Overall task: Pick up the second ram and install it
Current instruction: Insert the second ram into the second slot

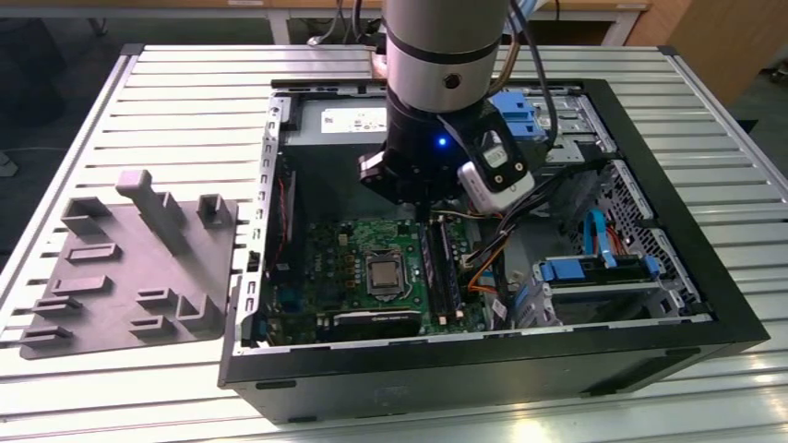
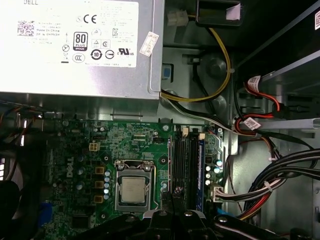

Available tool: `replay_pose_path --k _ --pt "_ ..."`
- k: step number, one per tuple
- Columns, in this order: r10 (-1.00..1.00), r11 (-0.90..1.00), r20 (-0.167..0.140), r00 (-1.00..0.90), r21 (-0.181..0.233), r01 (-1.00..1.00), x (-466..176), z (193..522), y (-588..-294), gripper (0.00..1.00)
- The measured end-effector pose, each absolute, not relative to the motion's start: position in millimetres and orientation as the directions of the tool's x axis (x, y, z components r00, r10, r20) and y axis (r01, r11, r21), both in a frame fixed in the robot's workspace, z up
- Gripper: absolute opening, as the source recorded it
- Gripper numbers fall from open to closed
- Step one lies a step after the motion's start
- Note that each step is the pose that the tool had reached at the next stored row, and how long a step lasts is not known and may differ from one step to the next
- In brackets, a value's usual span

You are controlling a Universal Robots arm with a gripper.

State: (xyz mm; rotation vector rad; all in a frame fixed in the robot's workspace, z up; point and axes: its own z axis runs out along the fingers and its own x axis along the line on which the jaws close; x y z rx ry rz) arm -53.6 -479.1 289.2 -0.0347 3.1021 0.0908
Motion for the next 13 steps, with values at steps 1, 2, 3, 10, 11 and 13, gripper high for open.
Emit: replay_pose_path --k 1,2,3,10,11,13 --pt "-0.021 0.998 -0.039 -0.999 0.058 -0.023 -53.6 288.8 -479.1 0.12" --pt "-0.021 0.998 -0.039 -0.999 0.058 -0.023 -53.6 288.4 -479.1 0.12" --pt "-0.021 0.998 -0.039 -0.999 0.058 -0.023 -53.6 288.1 -479.1 0.12" --pt "-0.021 0.998 -0.039 -0.999 0.058 -0.023 -53.6 286.4 -479.1 0.12" --pt "-0.021 0.998 -0.039 -0.999 0.058 -0.023 -53.6 286.3 -479.1 0.12" --pt "-0.021 0.998 -0.039 -0.999 0.058 -0.023 -53.6 286.1 -479.1 0.12"
